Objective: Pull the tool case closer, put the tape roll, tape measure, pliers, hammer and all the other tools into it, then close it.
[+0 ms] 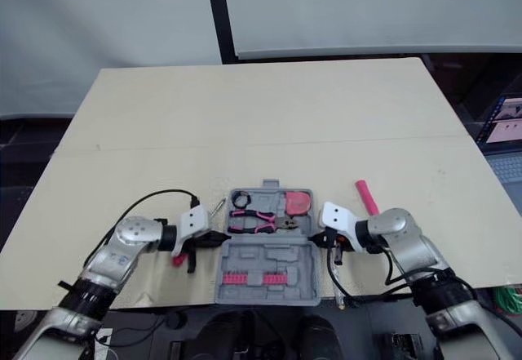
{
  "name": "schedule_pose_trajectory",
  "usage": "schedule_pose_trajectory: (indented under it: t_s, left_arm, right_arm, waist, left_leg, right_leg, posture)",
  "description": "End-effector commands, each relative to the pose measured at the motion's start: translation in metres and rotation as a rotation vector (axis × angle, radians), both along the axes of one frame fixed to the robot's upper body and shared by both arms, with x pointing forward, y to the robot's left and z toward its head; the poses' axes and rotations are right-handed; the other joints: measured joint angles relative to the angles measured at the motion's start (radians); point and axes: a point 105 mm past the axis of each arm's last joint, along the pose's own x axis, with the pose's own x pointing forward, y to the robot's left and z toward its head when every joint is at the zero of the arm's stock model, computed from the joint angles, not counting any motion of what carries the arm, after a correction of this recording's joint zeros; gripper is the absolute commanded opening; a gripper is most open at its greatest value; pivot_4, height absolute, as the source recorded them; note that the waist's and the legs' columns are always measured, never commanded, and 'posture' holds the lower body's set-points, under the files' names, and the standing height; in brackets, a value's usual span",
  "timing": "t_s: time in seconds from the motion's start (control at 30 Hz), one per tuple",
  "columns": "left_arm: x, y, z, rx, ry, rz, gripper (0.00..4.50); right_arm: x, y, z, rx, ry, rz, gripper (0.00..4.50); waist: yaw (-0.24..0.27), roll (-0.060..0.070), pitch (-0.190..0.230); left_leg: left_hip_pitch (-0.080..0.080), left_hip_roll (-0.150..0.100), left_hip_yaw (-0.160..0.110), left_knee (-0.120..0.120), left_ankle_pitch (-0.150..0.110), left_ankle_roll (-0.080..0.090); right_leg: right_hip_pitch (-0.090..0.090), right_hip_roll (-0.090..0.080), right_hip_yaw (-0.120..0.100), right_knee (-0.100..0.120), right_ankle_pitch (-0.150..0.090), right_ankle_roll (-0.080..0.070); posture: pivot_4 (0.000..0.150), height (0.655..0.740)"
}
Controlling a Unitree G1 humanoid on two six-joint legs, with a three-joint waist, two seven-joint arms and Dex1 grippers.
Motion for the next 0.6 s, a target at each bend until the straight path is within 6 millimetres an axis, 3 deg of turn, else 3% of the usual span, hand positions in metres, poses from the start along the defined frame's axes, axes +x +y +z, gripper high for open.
schedule_pose_trajectory:
  t_s: [0.03, 0.6]
  left_arm:
    - [0.001, -0.011, -0.003, 0.008, -0.012, -0.038, 0.04]
    - [0.017, -0.008, -0.001, 0.028, -0.042, -0.002, 0.04]
  right_arm:
    - [0.009, 0.015, 0.012, 0.044, -0.062, 0.031, 0.04]
    - [0.026, 0.022, 0.017, 0.057, -0.101, 0.005, 0.04]
  waist:
    - [-0.001, 0.0, 0.0]
    - [-0.003, 0.0, 0.0]
  left_leg:
    - [0.0, 0.0, 0.0, 0.0, 0.0, 0.0]
    - [0.0, 0.0, 0.0, 0.001, 0.0, 0.0]
  right_leg:
    - [0.0, 0.0, 0.0, 0.0, 0.0, 0.0]
    - [0.0, 0.0, 0.0, 0.002, 0.0, 0.0]
  posture:
    - [0.15, 0.7278]
    - [0.15, 0.7278]
